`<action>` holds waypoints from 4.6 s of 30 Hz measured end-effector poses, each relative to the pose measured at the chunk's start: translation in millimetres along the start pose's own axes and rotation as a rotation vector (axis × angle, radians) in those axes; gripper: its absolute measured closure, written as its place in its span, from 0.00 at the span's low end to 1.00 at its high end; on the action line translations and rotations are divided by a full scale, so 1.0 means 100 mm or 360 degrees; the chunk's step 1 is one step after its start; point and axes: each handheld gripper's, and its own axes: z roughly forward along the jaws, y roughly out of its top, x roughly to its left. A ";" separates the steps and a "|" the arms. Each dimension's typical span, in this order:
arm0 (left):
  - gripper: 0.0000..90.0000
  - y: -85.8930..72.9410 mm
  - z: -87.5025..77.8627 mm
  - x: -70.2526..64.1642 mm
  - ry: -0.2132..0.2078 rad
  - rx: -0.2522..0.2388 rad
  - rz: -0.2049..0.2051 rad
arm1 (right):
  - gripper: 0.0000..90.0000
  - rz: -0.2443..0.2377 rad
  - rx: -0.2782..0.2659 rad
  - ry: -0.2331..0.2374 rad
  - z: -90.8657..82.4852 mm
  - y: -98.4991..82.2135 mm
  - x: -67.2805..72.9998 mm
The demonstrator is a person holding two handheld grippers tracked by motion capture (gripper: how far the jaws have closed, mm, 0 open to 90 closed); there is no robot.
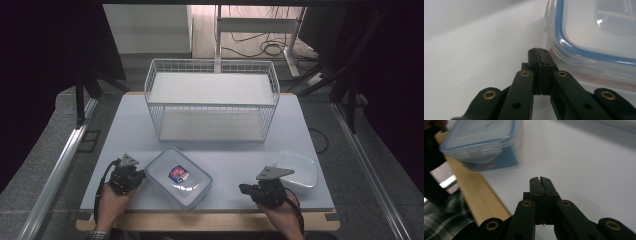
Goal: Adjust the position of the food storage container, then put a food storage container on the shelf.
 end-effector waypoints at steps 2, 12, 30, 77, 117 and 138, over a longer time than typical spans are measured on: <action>1.00 0.00 0.00 -0.03 -0.0042 -0.0005 0.0003 | 0.98 -0.0019 0.0027 0.0041 0.06 0.00 0.08; 1.00 0.03 0.07 -0.34 -0.0168 0.0018 0.0088 | 0.97 -0.0049 0.0097 0.0085 0.25 0.00 0.23; 1.00 0.03 0.07 -0.76 -0.0322 0.0028 0.0161 | 0.97 0.0077 0.0060 -0.0232 0.14 0.05 -0.21; 0.08 0.21 -0.14 -0.63 -0.0346 -0.0221 0.0179 | 0.06 0.0097 -0.0139 -0.0117 -0.14 0.18 -0.29; 0.31 0.20 0.13 -0.69 -0.0902 -0.0043 -0.0017 | 0.30 0.0410 0.0050 0.0293 0.09 0.10 -0.32; 0.57 0.18 -0.02 -0.73 -0.0805 -0.0193 -0.0168 | 0.54 0.0434 -0.0162 0.0152 -0.13 0.09 -0.22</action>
